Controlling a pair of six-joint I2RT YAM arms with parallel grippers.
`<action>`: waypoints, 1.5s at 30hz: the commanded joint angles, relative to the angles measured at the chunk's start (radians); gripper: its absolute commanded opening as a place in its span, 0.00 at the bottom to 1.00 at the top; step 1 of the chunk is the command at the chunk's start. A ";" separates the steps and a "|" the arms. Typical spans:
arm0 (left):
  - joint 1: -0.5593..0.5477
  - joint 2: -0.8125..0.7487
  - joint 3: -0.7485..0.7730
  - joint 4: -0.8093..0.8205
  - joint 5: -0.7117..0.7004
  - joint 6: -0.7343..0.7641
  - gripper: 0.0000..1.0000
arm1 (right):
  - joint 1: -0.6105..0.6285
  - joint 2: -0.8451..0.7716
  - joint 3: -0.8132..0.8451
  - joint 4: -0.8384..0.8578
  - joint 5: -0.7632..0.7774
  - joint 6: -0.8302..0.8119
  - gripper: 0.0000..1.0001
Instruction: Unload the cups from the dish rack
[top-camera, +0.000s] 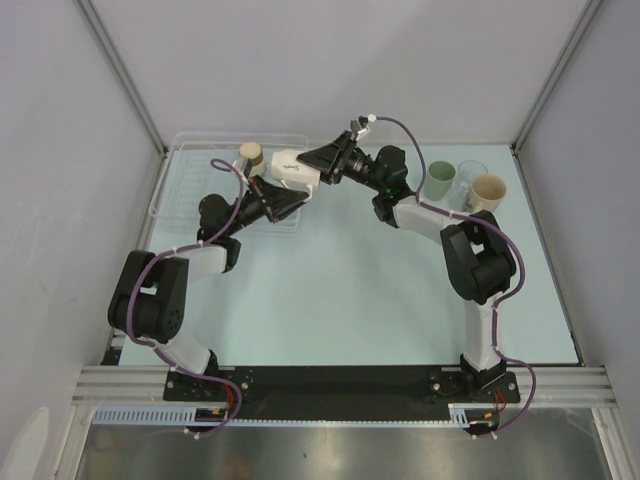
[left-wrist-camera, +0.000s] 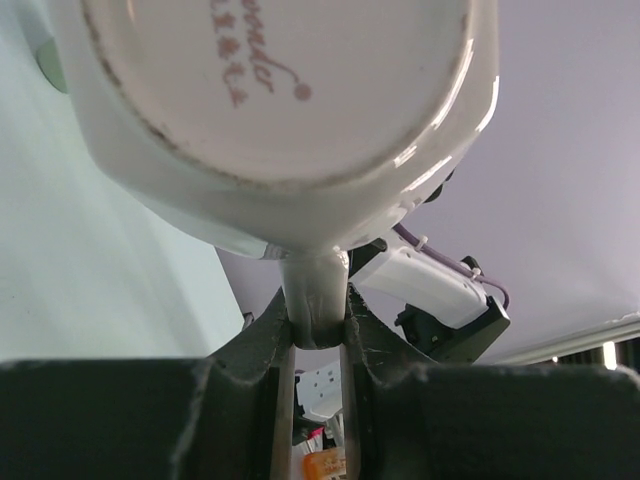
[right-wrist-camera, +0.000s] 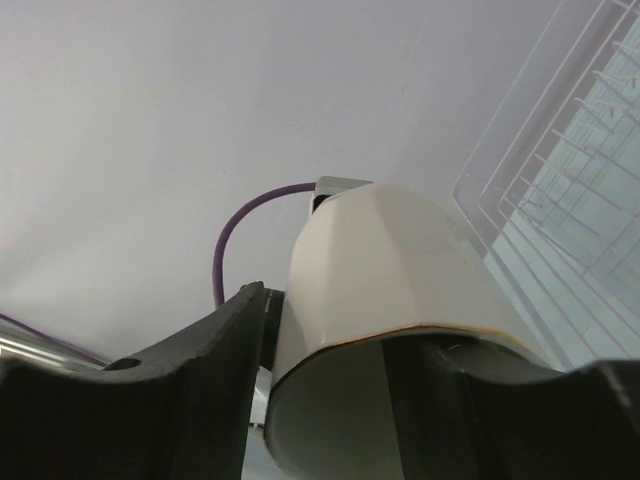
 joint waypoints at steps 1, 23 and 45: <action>-0.012 -0.046 0.022 0.161 -0.003 0.012 0.00 | 0.017 0.022 0.057 0.047 -0.052 0.026 0.40; 0.009 0.034 0.091 0.158 0.042 -0.035 1.00 | -0.074 -0.220 0.013 -0.353 -0.023 -0.204 0.00; -0.055 -0.207 0.238 -1.069 -0.457 0.747 1.00 | -0.123 -0.599 0.352 -1.905 0.937 -0.879 0.00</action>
